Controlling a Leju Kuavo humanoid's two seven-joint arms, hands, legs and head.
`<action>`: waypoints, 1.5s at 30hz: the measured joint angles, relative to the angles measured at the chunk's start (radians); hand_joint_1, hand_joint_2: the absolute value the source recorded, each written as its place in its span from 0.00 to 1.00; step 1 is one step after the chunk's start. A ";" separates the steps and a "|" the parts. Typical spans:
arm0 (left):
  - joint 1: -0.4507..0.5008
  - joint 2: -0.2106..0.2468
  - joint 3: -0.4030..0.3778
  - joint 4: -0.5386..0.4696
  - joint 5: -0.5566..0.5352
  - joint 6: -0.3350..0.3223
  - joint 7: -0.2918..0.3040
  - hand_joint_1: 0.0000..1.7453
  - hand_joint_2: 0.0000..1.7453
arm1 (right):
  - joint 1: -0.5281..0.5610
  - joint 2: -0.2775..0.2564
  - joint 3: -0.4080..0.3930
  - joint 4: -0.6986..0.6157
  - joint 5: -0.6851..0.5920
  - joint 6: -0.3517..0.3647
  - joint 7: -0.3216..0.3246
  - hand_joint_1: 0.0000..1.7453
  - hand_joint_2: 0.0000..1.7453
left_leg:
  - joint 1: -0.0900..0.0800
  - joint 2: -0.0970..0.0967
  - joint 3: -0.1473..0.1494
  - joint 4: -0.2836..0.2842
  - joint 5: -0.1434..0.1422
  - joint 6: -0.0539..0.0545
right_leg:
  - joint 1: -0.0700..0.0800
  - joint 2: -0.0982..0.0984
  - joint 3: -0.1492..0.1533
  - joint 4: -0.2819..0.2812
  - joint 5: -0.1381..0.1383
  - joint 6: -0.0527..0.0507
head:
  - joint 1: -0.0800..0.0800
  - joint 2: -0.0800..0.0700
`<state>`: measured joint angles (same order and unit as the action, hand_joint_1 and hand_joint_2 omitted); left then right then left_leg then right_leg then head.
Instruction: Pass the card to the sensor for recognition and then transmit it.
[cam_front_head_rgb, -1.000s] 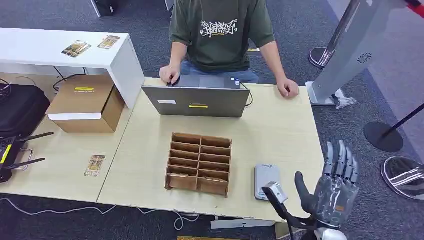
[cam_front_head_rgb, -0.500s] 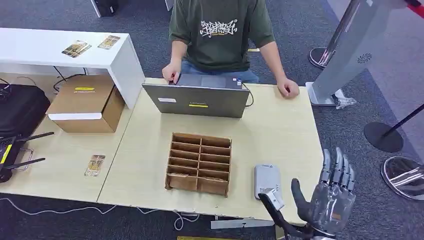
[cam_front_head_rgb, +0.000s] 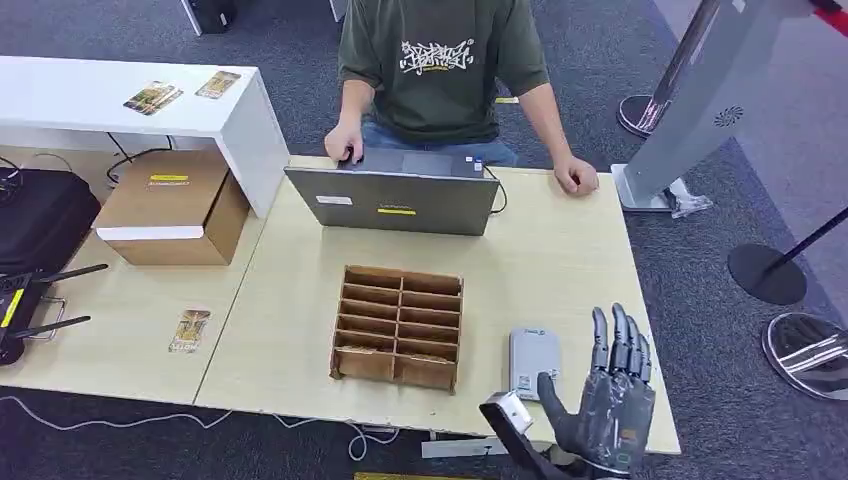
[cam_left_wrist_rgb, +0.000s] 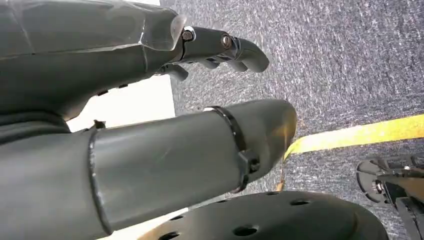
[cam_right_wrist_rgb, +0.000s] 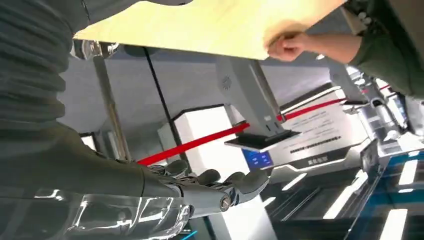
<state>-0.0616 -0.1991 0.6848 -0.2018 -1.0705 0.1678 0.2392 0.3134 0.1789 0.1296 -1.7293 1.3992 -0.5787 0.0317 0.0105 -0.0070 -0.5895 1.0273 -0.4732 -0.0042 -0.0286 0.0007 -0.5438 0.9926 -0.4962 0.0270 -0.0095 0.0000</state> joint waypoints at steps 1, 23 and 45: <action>0.000 0.000 0.003 0.000 0.005 0.000 0.000 0.00 0.00 | -0.003 0.000 0.008 0.012 0.002 0.000 0.000 0.00 1.00 | 0.000 0.000 0.000 0.000 0.000 0.000 | 0.000 0.000 0.000 0.000 0.000 0.000 | 0.000 0.000; 0.000 0.001 0.048 0.000 0.029 0.011 -0.008 0.00 0.00 | -0.083 -0.010 0.136 0.184 -0.101 -0.061 -0.001 0.00 1.00 | 0.000 0.000 0.000 0.000 0.000 0.000 | 0.000 0.000 0.000 0.000 0.000 0.000 | 0.000 0.000; -0.001 0.003 0.049 0.000 0.022 -0.008 -0.024 0.00 0.00 | -0.138 -0.068 0.251 0.268 0.052 -0.070 0.099 0.00 1.00 | 0.000 0.001 0.000 0.000 0.000 0.000 | 0.000 0.001 -0.001 0.000 0.000 0.000 | 0.000 0.000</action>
<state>-0.0621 -0.1957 0.7340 -0.2018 -1.0483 0.1602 0.2155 0.1758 0.1106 0.3804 -1.4618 1.4516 -0.6489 0.1305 0.0105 -0.0062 -0.5893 1.0273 -0.4731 -0.0043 -0.0287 0.0013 -0.5443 0.9926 -0.4962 0.0269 -0.0095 0.0000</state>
